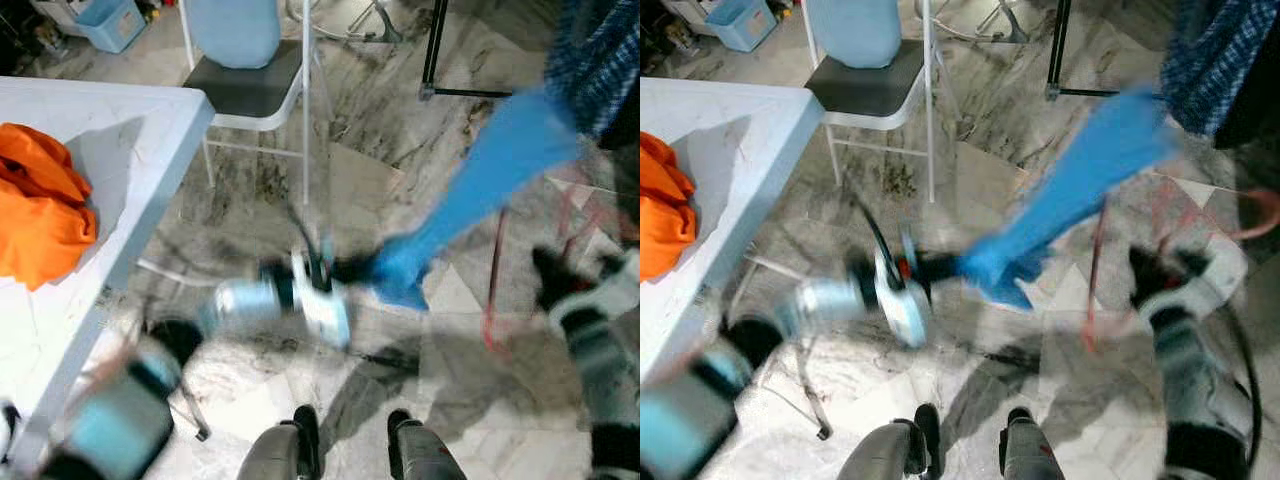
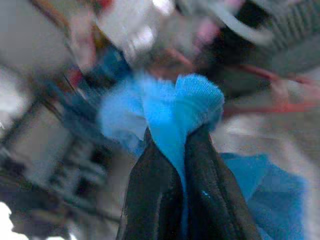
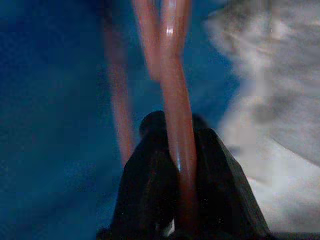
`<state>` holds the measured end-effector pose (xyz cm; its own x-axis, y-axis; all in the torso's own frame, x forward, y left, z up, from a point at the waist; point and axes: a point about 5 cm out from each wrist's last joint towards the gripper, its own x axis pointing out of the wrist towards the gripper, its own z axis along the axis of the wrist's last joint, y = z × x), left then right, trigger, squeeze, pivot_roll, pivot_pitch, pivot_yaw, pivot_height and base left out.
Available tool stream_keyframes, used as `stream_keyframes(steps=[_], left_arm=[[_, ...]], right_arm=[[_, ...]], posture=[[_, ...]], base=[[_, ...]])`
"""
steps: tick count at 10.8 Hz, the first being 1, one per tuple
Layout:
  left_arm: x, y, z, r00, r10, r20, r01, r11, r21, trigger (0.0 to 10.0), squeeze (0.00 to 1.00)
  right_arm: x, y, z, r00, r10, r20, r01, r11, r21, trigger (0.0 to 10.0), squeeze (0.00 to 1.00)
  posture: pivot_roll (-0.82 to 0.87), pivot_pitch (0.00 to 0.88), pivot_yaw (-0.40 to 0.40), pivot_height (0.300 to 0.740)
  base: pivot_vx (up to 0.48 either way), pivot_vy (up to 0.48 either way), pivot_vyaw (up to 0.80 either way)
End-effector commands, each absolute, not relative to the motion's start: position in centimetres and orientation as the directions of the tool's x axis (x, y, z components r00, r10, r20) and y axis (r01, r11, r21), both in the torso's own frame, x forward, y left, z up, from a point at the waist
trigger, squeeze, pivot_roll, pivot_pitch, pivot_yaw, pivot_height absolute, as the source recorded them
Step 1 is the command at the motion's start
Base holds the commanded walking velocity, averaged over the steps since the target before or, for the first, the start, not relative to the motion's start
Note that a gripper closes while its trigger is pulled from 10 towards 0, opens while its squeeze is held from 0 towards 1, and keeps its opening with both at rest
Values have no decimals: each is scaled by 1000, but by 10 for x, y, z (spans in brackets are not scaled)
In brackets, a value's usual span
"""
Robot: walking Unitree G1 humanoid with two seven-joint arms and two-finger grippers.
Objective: Hang hanger
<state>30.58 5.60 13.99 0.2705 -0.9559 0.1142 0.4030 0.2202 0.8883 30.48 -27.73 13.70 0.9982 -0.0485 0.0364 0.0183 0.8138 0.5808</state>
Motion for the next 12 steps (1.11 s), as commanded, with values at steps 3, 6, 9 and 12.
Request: stream_keyframes(steps=[3,6,9,12], left_arm=[[302,70,82,487,-870,-82,538,225,813,10000,0],[290,67,50,564,-806,-180,611,261,748,10000,0],[281,50,45,560,-815,-149,675,344,652,10000,0],[271,28,36,517,-834,-192,755,339,562,10000,67]], right_arm=[[310,-227,172,974,143,176,-222,746,628,10000,0],[297,-188,198,895,358,265,-443,645,623,10000,0],[304,-206,193,955,241,174,-283,918,279,10000,0],[309,-203,195,958,206,198,-216,976,29,10000,0]], posture=[[-169,271,137,740],[-193,261,120,740],[-208,255,111,740],[-215,249,106,740]], base=[[0,0,0],[0,0,0],[0,0,0],[0,0,0]])
